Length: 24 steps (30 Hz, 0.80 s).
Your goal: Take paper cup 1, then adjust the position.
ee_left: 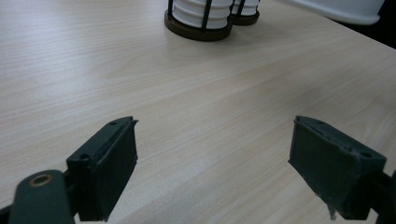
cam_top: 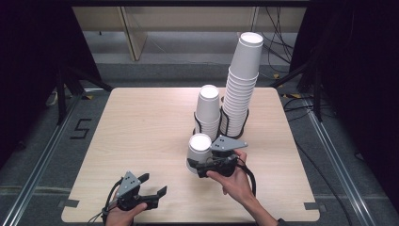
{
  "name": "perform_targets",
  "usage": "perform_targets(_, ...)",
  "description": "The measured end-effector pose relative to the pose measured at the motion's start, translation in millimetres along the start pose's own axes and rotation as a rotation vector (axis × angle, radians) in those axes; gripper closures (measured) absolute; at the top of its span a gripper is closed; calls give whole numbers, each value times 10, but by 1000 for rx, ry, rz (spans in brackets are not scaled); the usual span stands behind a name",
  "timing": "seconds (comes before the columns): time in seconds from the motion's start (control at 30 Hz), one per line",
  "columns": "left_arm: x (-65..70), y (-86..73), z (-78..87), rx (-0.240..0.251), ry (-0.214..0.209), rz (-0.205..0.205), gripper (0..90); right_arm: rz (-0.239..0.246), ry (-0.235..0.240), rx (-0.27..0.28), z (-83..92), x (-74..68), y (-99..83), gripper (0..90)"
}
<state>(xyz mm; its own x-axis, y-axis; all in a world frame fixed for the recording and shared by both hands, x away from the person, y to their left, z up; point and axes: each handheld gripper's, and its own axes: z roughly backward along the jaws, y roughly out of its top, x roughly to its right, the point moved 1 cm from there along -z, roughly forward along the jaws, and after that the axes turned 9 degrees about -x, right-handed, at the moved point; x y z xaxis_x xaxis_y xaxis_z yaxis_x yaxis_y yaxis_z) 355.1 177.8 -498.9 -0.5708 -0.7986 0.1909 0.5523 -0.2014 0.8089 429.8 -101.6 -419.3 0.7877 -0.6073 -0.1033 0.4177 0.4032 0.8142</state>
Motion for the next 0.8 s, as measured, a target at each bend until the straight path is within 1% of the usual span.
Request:
perform_targets(0.03, -3, 3, -5, 10, -9, -2, 146, 6, -4, 4, -11, 7, -19, 171)
perform_targets(0.07, 3, 4, -1, 6, -8, -4, 146, -19, 6, -7, -14, -10, -38, 171)
perform_targets(0.1, 5, 4, -6, 8, -17, -11, 145, -11, 20, 3, -35, -11, -49, 171)
perform_targets(0.13, 17, 1, -11, 2, -12, -14, 145, 14, 14, 3, -40, -9, -55, 171)
perform_targets(0.17, 30, -4, -25, 1, -17, -15, 145, -13, 26, 2, -46, -28, -64, 171)
perform_targets(0.2, 31, -6, -33, 2, -23, -24, 145, -1, 25, 5, -55, -28, -66, 171)
perform_targets(0.23, 47, -5, -37, -2, -19, -16, 145, 8, 16, 8, -57, -27, -67, 171)
perform_targets(0.27, 52, -1, -45, 4, -29, -21, 145, -1, 32, 2, -69, -38, -70, 171)
perform_targets(0.3, 68, 7, -56, 17, -29, -19, 145, 9, 20, 7, -74, -38, -72, 171)
perform_targets(0.33, 84, 18, -79, 32, -25, -23, 145, -1, 32, -1, -84, -51, -76, 171)
perform_targets(0.37, 110, 34, -109, 42, -13, -32, 145, 7, 37, 4, -93, -54, -75, 171)
perform_targets(0.4, 135, 40, -131, 49, -12, -54, 145, -3, 44, -5, -97, -67, -76, 171)
perform_targets(0.43, 164, 46, -149, 57, -13, -57, 146, -5, 56, -1, -117, -76, -76, 171)
perform_targets(0.47, 188, 53, -156, 60, -19, -51, 145, 5, 54, 4, -130, -82, -77, 171)
perform_targets(0.5, 203, 64, -167, 72, -26, -54, 145, 3, 44, -2, -128, -94, -84, 171)
perform_targets(0.53, 220, 76, -176, 86, -33, -59, 145, 1, 53, -4, -133, -102, -90, 171)
perform_targets(0.57, 235, 87, -188, 101, -45, -66, 145, 11, 59, 0, -141, -104, -92, 171)
perform_targets(0.6, 249, 95, -197, 110, -52, -71, 146, -13, 54, 0, -143, -126, -99, 171)
perform_targets(0.63, 264, 102, -205, 115, -57, -74, 146, -15, 59, -7, -139, -133, -102, 171)
perform_targets(0.67, 276, 110, -214, 118, -62, -76, 145, 11, 66, 2, -151, -127, -103, 171)
perform_targets(0.7, 282, 115, -227, 123, -65, -83, 145, 15, 66, 6, -153, -131, -109, 171)
perform_targets(0.73, 286, 120, -245, 138, -70, -88, 145, 12, 64, 0, -152, -138, -117, 171)
perform_targets(0.8, 301, 129, -259, 135, -67, -105, 145, -13, 84, 5, -165, -157, -128, 171)
